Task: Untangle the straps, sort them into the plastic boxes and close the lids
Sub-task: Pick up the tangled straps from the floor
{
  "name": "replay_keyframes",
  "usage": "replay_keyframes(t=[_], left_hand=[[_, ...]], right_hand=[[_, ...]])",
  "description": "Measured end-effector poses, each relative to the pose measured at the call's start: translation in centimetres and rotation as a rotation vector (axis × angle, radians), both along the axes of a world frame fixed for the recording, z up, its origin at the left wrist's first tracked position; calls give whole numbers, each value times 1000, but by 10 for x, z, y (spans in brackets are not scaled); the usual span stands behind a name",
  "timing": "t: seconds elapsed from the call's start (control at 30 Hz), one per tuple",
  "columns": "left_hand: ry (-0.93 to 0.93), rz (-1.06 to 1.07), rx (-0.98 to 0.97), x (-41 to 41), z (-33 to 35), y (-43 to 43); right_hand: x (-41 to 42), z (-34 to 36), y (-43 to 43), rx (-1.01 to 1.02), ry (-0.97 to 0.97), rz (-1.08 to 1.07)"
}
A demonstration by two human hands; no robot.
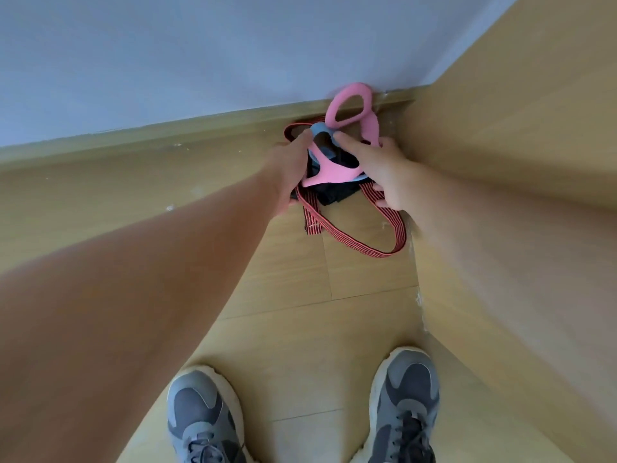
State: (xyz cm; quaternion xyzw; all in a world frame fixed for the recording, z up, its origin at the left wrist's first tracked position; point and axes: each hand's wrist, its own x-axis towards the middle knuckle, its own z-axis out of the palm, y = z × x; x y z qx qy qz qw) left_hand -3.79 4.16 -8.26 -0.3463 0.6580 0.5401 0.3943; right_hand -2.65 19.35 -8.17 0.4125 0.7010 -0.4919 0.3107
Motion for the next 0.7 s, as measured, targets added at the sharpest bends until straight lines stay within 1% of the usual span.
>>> replay_keyframes(t=[0.1,0.2,0.37,0.6,0.7], left_hand=[[-14,-39,44,3,3,5],[-9,-56,94,11,4,10],[-21,57,174,29,6,9],[53,146,118,55,41,6],[44,184,158,72,64,1]], right_hand=[[2,1,-4,-74,-18,74],[9,3,-11,-148,-21,59],[24,7,-24,-210,-2,48],[60,49,-27,-437,-85,-100],[75,75,-28,-495,-88,-164]])
